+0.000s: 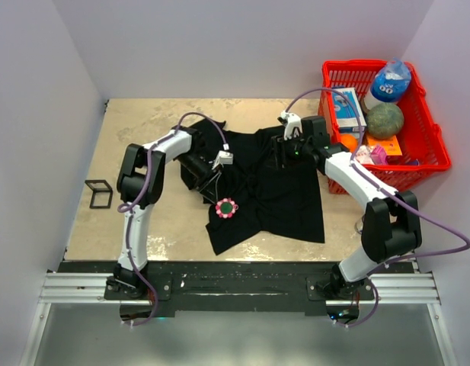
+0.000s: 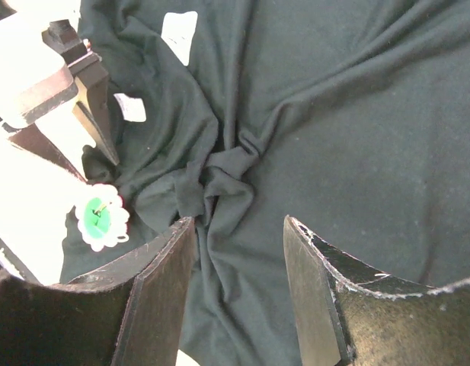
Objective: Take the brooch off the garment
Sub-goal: Place the brooch on the clothes, then move the brooch onto the clothes.
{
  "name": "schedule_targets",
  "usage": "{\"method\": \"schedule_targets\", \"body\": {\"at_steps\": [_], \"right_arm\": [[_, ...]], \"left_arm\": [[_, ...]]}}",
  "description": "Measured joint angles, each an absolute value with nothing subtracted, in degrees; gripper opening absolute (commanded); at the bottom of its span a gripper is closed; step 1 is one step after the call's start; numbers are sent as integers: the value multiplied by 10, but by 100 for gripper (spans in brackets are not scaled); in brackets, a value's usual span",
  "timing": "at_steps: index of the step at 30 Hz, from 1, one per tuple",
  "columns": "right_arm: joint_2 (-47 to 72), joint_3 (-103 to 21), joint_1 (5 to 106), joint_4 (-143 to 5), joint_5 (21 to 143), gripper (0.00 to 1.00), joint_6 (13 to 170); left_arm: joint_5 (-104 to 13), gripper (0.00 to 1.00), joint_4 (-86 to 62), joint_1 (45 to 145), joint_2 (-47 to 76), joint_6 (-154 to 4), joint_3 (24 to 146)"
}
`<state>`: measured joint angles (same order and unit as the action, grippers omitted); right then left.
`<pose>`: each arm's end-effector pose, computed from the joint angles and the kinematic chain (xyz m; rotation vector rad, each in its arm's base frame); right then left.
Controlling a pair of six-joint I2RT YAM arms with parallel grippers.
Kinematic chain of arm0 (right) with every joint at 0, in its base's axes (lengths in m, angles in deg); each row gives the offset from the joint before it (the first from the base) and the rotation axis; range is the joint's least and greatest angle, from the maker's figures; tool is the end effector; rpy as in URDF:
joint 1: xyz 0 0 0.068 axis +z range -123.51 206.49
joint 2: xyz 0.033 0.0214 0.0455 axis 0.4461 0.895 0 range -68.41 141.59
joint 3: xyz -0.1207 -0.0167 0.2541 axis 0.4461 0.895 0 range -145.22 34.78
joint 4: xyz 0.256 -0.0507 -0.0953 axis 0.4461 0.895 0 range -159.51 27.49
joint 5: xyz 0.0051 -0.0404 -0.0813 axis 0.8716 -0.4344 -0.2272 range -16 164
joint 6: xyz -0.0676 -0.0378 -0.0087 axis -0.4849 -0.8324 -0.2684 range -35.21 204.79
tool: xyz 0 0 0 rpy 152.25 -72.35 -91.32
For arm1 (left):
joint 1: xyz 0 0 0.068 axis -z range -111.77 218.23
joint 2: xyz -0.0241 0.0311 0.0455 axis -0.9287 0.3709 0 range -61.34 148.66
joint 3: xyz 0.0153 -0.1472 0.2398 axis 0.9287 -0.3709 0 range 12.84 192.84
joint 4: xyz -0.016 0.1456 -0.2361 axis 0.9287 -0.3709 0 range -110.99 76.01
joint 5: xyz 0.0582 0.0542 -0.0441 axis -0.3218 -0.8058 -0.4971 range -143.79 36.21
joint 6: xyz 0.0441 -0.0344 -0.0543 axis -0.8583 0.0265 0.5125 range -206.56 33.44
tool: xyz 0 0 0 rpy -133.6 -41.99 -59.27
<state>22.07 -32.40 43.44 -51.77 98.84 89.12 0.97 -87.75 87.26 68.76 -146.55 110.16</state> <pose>0.3633 0.1400 0.2499 -0.4797 2.2504 0.6880 0.3765 -0.1874 0.1231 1.5568 2.2068 -1.4435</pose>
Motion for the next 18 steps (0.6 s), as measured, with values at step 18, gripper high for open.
{"method": "schedule_targets", "body": {"at_steps": [18], "right_arm": [[223, -317, 499, -503, 1012, 52, 863]], "left_arm": [[106, 45, -884, 837, 671, -1393, 1067]]}}
